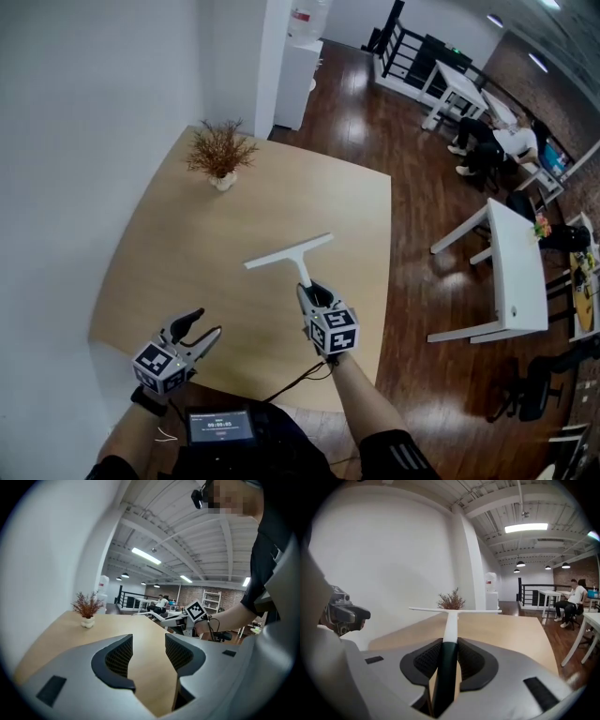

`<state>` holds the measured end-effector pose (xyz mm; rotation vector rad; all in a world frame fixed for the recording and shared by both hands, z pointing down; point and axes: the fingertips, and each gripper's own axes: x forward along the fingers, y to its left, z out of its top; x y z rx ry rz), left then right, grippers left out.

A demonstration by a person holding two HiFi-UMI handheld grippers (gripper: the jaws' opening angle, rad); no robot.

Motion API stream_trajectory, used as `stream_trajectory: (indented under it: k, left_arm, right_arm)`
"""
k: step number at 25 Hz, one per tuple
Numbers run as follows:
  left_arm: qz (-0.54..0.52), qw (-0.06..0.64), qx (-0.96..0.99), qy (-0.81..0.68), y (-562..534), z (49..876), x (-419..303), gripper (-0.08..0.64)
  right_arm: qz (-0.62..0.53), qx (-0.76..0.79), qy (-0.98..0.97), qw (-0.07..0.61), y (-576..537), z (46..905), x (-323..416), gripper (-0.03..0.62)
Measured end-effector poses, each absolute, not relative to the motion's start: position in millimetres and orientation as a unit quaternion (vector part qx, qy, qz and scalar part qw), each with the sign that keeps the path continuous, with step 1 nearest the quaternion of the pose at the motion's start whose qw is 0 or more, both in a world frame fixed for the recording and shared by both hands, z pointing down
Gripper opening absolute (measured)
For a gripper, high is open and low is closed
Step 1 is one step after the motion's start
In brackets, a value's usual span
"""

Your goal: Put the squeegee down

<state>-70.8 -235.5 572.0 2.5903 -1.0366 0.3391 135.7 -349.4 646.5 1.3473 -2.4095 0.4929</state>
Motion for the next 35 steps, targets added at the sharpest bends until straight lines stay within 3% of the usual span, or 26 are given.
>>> stream_trajectory:
  k: [18,35]
  left_arm:
    - [0.14,0.2,0.903,-0.354,-285.6,623.5,-40.8,0.216]
    - [0.149,0.205,0.897,-0.362,-286.1,627.9,-29.1,0.216]
  right_arm:
    - [0.261,0.476,-0.79,0.286,-416.9,831.4,160.9,0.115]
    - [0.249,0.461,-0.789,0.321,-413.1,863.9,165.6,0.118]
